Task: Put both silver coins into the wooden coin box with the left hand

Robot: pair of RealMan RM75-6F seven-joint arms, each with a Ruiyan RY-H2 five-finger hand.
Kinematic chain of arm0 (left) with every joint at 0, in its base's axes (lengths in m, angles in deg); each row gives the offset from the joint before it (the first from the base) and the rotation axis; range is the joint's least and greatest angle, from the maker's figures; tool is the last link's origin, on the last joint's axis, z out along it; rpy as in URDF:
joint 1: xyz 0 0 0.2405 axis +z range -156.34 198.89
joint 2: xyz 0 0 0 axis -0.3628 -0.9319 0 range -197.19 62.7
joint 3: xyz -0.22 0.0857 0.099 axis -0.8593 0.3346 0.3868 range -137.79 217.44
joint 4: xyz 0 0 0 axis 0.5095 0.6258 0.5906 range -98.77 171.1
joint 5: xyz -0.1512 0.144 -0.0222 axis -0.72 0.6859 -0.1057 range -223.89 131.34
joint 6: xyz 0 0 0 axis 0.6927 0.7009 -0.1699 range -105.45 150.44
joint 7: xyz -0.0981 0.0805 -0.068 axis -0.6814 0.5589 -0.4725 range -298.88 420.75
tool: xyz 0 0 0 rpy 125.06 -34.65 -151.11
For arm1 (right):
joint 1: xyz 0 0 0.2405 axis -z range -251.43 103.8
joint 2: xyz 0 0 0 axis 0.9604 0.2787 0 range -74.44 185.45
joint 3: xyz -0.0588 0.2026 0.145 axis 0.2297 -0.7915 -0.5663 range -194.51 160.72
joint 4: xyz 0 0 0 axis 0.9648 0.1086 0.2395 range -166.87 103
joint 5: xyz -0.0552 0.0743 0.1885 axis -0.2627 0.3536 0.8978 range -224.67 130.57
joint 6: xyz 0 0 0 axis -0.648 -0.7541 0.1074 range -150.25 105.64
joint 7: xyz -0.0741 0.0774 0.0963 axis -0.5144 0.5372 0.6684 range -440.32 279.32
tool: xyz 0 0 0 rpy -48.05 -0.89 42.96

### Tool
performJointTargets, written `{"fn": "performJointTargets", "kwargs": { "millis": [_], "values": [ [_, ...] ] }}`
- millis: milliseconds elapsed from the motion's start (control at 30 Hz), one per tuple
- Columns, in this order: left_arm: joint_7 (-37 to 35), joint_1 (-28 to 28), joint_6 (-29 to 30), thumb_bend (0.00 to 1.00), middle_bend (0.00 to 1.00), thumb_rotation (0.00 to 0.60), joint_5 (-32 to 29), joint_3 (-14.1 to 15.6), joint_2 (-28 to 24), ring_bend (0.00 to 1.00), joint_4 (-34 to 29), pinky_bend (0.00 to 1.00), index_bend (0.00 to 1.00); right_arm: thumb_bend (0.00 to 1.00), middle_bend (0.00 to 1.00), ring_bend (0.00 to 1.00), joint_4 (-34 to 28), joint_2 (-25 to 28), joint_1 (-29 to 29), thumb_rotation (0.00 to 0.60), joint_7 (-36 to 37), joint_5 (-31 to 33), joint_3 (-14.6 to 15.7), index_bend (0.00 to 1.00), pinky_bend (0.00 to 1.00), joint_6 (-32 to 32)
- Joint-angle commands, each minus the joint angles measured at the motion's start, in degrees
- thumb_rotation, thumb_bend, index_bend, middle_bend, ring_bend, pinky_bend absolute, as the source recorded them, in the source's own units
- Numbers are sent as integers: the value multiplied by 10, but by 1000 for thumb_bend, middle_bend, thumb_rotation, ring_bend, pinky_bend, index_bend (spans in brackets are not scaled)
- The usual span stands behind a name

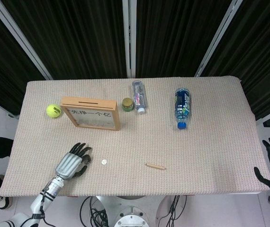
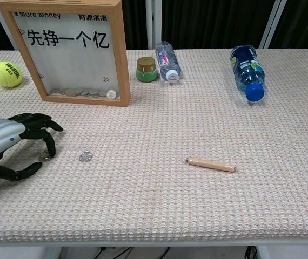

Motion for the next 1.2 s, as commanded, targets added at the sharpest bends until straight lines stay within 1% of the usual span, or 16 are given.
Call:
{"fn": "performJointTargets", "kwargs": {
  "millis": [33,567,900,1200],
  "values": [
    [0,-1,-2,284,134,600,-1,1,0,0,0,63,392,272,0,0,0,0,0,600,0,0,0,0,0,0],
    [-5,-10,-2,284,140,600,-1,-6,15,0,24,63,400,272,0,0,2,-1,1,600,1,2,0,0,0,0],
    [-32,-12,27,284,193,600,11,-13,48,11,74,74,482,272,0,0,4,0,1,600,5,4,-1,0,0,2],
    [-40,-10,58,285,217,600,20,-17,62,28,104,77,483,272,0,0,3,1,1,600,6,4,-1,0,0,3]
  ]
}}
